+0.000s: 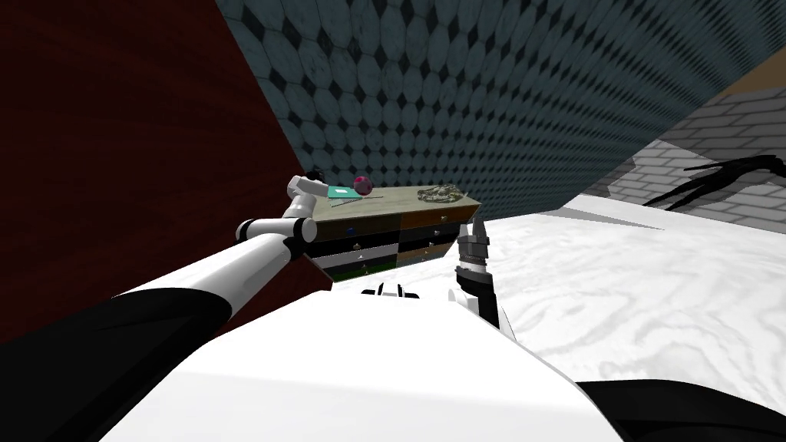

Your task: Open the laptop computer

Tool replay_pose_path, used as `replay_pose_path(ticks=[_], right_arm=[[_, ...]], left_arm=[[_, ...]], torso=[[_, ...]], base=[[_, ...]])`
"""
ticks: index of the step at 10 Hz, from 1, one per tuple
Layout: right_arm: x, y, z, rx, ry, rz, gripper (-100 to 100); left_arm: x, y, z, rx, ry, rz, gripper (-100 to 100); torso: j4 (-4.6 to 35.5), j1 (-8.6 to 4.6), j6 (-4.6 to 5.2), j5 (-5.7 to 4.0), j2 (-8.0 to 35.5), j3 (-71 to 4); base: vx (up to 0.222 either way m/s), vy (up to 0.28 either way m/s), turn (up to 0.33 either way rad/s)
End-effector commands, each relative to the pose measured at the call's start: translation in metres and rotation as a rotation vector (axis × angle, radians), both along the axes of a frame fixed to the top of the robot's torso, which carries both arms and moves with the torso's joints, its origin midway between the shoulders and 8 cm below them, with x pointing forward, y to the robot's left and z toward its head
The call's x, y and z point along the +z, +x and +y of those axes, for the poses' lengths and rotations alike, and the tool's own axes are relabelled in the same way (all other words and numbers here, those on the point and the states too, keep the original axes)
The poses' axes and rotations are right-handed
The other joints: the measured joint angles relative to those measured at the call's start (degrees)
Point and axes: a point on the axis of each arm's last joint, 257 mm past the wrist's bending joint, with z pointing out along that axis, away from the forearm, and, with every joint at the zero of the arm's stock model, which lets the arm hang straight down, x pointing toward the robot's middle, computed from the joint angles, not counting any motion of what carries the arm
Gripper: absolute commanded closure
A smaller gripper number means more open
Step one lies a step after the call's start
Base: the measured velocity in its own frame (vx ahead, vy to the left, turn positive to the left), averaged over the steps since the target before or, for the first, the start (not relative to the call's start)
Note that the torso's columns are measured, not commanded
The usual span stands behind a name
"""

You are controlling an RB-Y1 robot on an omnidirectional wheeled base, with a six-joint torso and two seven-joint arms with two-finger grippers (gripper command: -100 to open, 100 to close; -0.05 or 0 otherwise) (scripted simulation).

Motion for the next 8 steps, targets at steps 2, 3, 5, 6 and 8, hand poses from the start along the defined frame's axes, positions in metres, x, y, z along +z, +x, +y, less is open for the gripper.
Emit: replay_pose_path(ticks=[2,3,5,6,8], right_arm=[[0.000,0.000,0.000,0.000,0.000,0.000,0],[0.000,0.000,0.000,0.000,0.000,0.000,0],[0.000,0.000,0.000,0.000,0.000,0.000,0],[0.000,0.000,0.000,0.000,0.000,0.000,0],[0.000,0.000,0.000,0.000,0.000,0.000,0]], left_arm=[[0.025,0.010,-0.037,-0.030,0.015,-0.017,-100],[0.011,0.016,-0.058,-0.060,-0.007,-0.009,-100],[0.026,0.022,-0.072,-0.072,0.016,-0.018,-100],[0.042,0.026,-0.101,-0.086,0.032,-0.016,-100],[0.037,0.030,-0.126,-0.116,0.032,-0.022,-100]], torso=[[0.04,0.13,-0.07,0.03,0.04,0.03],[0.04,0.33,-0.13,0.07,-0.01,0.01],[-0.03,0.13,0.04,0.04,-0.08,-0.05],[0.01,0.01,-0.01,-0.01,-0.01,-0.01],[0.00,0.25,-0.07,0.08,-0.02,0.00]], base=[[0.005,0.017,0.147],[0.031,0.061,0.345],[0.014,0.025,0.008],[0.022,0.043,0.288],[0.027,0.039,0.209]])
